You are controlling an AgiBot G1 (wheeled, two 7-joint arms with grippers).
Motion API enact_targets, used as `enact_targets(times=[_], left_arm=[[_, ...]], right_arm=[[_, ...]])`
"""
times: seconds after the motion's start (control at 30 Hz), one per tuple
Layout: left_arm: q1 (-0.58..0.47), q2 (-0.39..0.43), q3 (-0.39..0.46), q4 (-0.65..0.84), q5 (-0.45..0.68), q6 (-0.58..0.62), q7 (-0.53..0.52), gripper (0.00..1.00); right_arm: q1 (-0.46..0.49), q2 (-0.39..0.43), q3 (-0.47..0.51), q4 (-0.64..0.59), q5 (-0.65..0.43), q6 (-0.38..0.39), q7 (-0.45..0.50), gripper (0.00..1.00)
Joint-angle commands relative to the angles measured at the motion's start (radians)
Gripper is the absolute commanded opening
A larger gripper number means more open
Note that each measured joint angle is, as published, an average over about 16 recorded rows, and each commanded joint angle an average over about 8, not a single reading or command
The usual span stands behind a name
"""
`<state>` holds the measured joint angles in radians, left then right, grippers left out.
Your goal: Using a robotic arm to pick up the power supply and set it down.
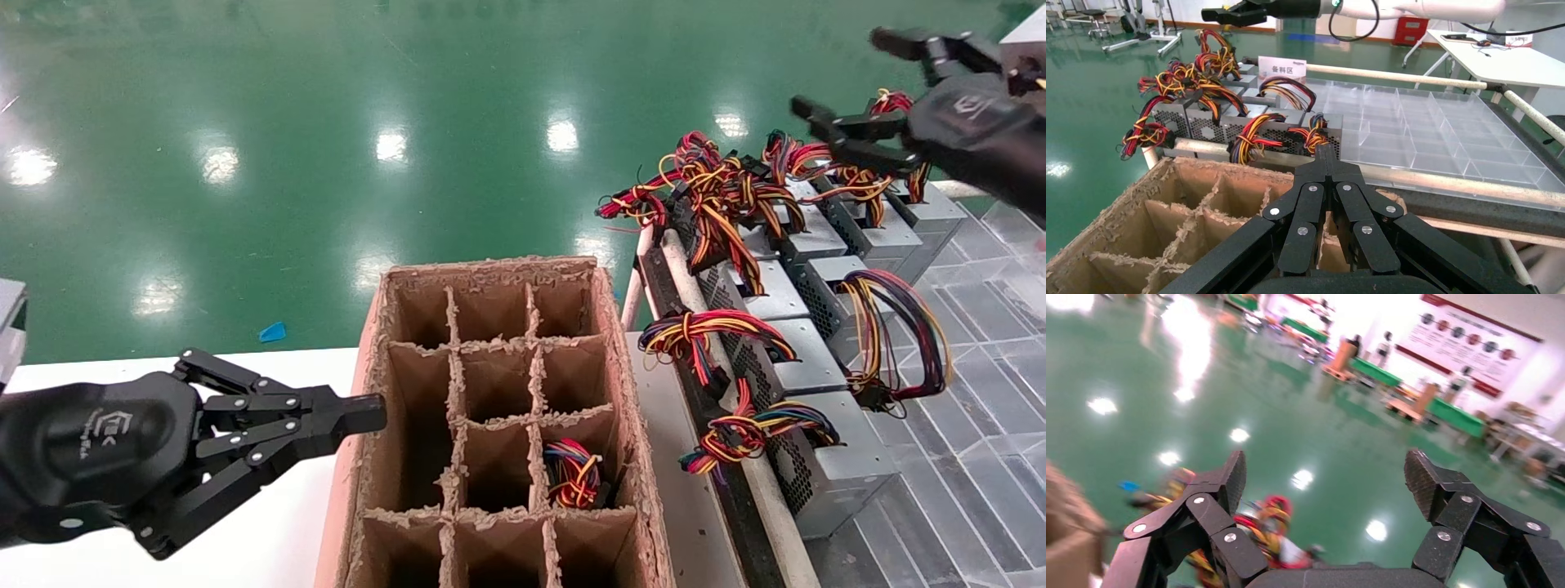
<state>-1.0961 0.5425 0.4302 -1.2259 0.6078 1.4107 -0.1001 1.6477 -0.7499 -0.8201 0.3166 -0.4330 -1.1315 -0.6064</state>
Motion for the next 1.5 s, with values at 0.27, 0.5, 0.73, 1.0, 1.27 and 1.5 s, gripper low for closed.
enact_targets(times=[0.27, 0.5, 0.73, 1.0, 1.27, 1.5], left_arm=[[0.000, 0.000, 0.000, 0.000, 0.000, 0.000, 0.000, 1.00], [0.000, 0.000, 0.000, 0.000, 0.000, 0.000, 0.000, 1.00], [0.000, 0.000, 0.000, 0.000, 0.000, 0.000, 0.000, 1.00], [0.000, 0.000, 0.000, 0.000, 0.000, 0.000, 0.000, 1.00], [0.000, 0.000, 0.000, 0.000, 0.000, 0.000, 0.000, 1.00], [0.000, 0.000, 0.000, 0.000, 0.000, 0.000, 0.000, 1.00]], right_arm=[[-0.110, 0.027, 0.104, 0.186, -0.057, -0.070, 0.153, 1.00], [-0.195, 0.047, 0.184, 0.329, -0.101, -0.124, 0.270, 1.00], [-0.281, 0.068, 0.265, 0.474, -0.146, -0.179, 0.389, 1.00], [-0.378, 0.092, 0.357, 0.639, -0.196, -0.240, 0.524, 1.00], [-0.474, 0.115, 0.447, 0.800, -0.246, -0.301, 0.656, 1.00], [-0.552, 0.134, 0.521, 0.933, -0.287, -0.351, 0.766, 1.00]])
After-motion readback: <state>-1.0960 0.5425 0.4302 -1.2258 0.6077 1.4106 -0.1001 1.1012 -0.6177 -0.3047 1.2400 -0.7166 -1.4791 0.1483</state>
